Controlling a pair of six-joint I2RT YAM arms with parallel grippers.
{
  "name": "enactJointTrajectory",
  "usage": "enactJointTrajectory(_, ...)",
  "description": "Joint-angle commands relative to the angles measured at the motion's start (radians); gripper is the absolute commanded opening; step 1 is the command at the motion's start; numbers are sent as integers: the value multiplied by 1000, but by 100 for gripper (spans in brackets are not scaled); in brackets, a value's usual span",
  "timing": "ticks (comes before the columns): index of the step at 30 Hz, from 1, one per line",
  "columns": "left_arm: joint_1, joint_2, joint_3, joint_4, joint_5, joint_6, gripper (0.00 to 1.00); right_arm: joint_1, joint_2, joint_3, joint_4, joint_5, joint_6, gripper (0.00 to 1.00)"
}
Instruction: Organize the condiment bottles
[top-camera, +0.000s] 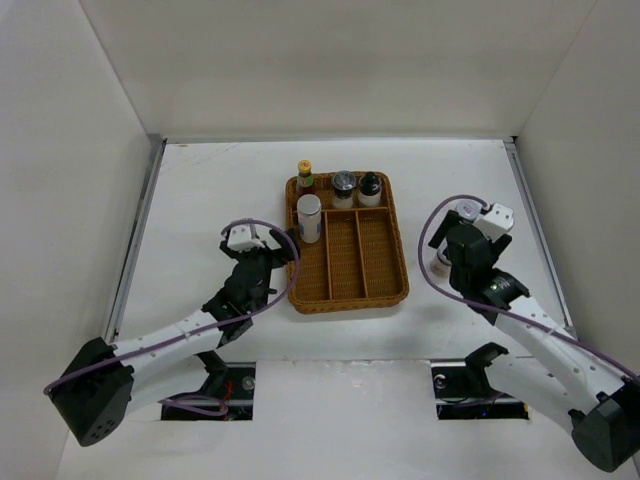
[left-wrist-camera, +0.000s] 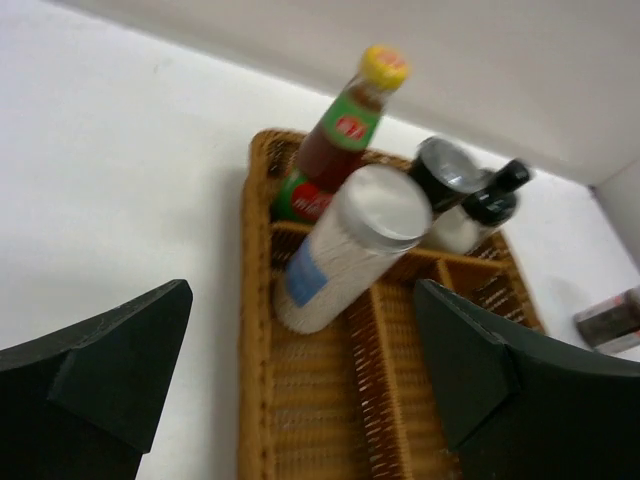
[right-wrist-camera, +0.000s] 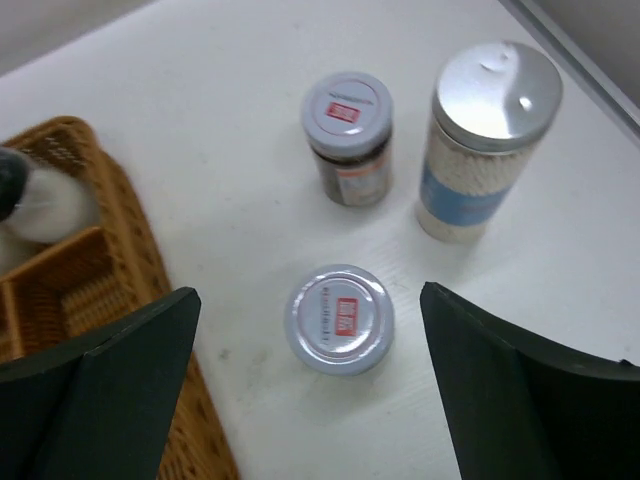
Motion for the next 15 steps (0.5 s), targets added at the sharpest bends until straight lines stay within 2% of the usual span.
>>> enactJointTrajectory(1,51,-13,-82,103,2,-97,94,-58,39,44,-115,-52,40,100)
enactJointTrajectory(8,100,-51,-144,121,29,-157,94,-147,149,41,-97,-199,60,100)
enactJointTrajectory(15,101,24,-139,143,54,-169,94,-199,302,49,32,-260,38,100)
